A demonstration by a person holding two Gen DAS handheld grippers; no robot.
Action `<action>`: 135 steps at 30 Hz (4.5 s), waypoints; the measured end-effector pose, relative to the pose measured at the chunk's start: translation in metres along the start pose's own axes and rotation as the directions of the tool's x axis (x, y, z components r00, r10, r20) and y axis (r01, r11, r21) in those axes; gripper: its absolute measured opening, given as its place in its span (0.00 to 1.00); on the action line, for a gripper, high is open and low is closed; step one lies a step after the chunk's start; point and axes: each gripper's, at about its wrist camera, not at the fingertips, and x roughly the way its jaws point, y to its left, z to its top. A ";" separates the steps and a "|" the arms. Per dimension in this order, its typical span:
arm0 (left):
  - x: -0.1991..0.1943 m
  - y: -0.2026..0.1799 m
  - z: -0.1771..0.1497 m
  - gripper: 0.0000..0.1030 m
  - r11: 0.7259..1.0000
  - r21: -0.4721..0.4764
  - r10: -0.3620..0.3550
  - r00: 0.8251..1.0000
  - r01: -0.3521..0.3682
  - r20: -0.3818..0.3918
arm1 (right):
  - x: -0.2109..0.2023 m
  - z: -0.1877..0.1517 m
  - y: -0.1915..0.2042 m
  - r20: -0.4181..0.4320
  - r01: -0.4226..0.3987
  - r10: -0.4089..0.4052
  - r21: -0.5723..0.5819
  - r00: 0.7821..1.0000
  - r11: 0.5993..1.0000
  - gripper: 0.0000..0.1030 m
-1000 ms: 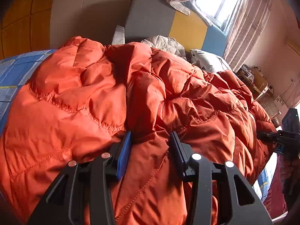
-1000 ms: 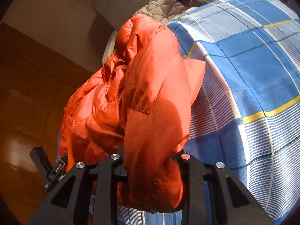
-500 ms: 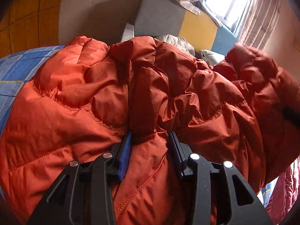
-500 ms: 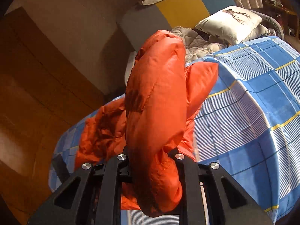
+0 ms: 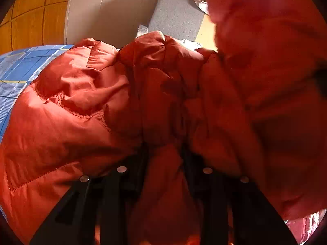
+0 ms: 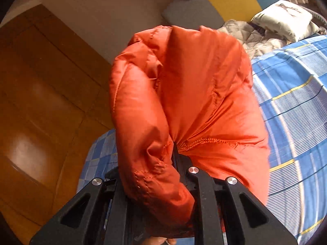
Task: Fold large clothes
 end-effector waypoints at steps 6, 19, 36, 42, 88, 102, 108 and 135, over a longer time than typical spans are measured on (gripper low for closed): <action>-0.027 0.021 0.001 0.29 0.999 -0.035 -0.030 0.999 0.031 0.023 | 0.028 -0.011 0.011 -0.022 0.020 -0.021 -0.012 1.000 1.000 0.13; -0.067 0.112 0.003 0.11 0.992 -0.118 0.044 0.998 -0.038 0.047 | 0.054 -0.036 0.034 -0.031 0.083 -0.087 -0.100 0.996 0.991 0.13; -0.101 0.146 0.010 0.44 0.952 -0.280 -0.084 0.985 0.124 0.149 | 0.114 -0.067 0.032 -0.131 0.098 -0.125 -0.195 0.984 0.976 0.13; -0.119 0.127 0.025 0.51 0.958 -0.203 -0.166 0.970 0.201 0.175 | 0.107 -0.059 0.021 -0.104 0.111 -0.128 -0.155 0.986 0.982 0.13; -0.093 0.109 0.072 0.55 0.949 -0.114 -0.283 0.954 0.294 0.099 | 0.011 -0.034 -0.045 -0.004 0.094 -0.096 -0.192 0.995 0.977 0.61; -0.090 0.097 0.073 0.21 0.972 -0.036 -0.229 0.969 0.233 0.091 | 0.029 -0.047 -0.030 -0.047 0.080 -0.097 -0.277 0.994 0.957 0.61; -0.093 0.109 0.069 0.14 0.977 -0.042 -0.204 0.975 0.208 0.093 | 0.010 -0.034 -0.021 -0.048 0.035 -0.052 -0.304 0.998 0.952 0.61; -0.093 0.135 0.084 0.61 0.989 -0.137 0.066 0.997 -0.059 0.046 | 0.114 -0.003 0.004 0.057 0.330 -0.325 -0.206 0.944 0.921 0.52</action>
